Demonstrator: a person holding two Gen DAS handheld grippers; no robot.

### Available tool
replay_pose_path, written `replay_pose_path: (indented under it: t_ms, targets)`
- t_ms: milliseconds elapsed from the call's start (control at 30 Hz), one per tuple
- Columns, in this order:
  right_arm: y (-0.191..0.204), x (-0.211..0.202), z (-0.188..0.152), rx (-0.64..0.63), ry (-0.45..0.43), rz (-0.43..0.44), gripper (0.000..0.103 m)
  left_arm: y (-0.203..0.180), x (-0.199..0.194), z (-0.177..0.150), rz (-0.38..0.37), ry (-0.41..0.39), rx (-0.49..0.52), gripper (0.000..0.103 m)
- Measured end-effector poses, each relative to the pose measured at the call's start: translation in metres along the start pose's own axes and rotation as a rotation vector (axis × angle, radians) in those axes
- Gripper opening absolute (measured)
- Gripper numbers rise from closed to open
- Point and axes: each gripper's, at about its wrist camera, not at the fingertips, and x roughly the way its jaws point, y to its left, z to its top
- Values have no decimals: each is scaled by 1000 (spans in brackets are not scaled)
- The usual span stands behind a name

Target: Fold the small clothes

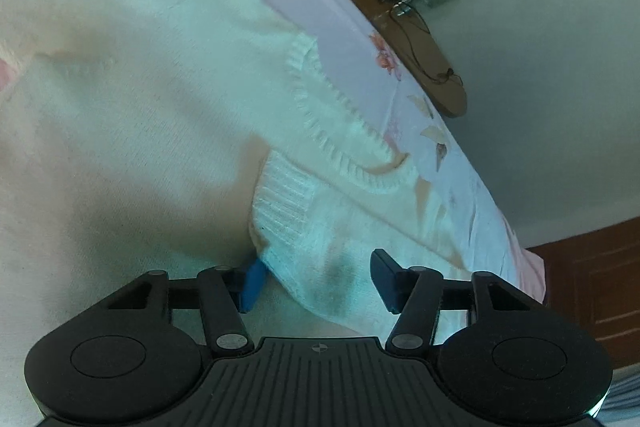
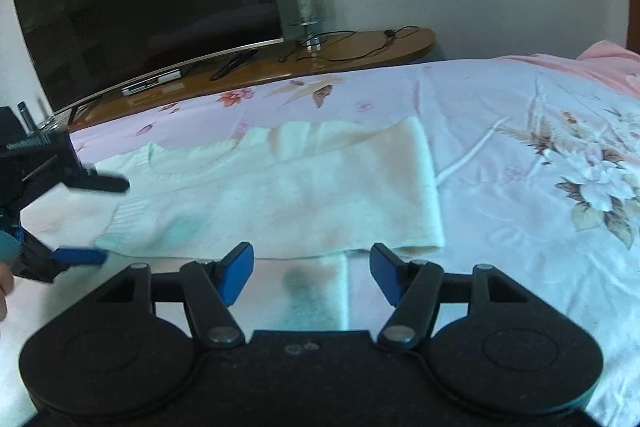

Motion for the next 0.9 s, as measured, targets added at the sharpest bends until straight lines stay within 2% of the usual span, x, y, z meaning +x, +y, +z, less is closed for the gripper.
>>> replay_pose_path:
  t_ms: [67, 100, 133, 167, 400, 567, 633, 667, 733, 900]
  targets:
    - [-3, 1, -1, 3, 6, -17, 64, -5, 1, -1, 7, -19, 19, 57]
    - [-5, 2, -2, 5, 12, -24, 64, -7, 1, -1, 9, -32, 25, 53]
    - [-5, 4, -3, 3, 18, -34, 63, -9, -1, -1, 17, -48, 33, 25]
    - [-6, 5, -4, -2, 22, -51, 63, -13, -3, 0, 33, -64, 45, 3]
    - [-9, 22, -9, -19, 50, -146, 63, -26, -48, 36, 28, -263, 104, 3]
    - [1, 36, -4, -65, 42, -165, 62, -15, -74, 67, 59, -354, 100, 3]
    - [3, 41, 0, -72, 28, -143, 45, -3, -78, 74, 97, -374, 92, 3]
    - [4, 42, 1, -67, 24, -125, 25, 3, -78, 77, 116, -378, 86, 3]
    - [6, 46, 5, -57, 19, -97, 10, 17, -75, 78, 155, -380, 73, 3]
    - [3, 36, 8, -38, -26, -83, 7, 46, -56, 69, 241, -345, 49, 3]
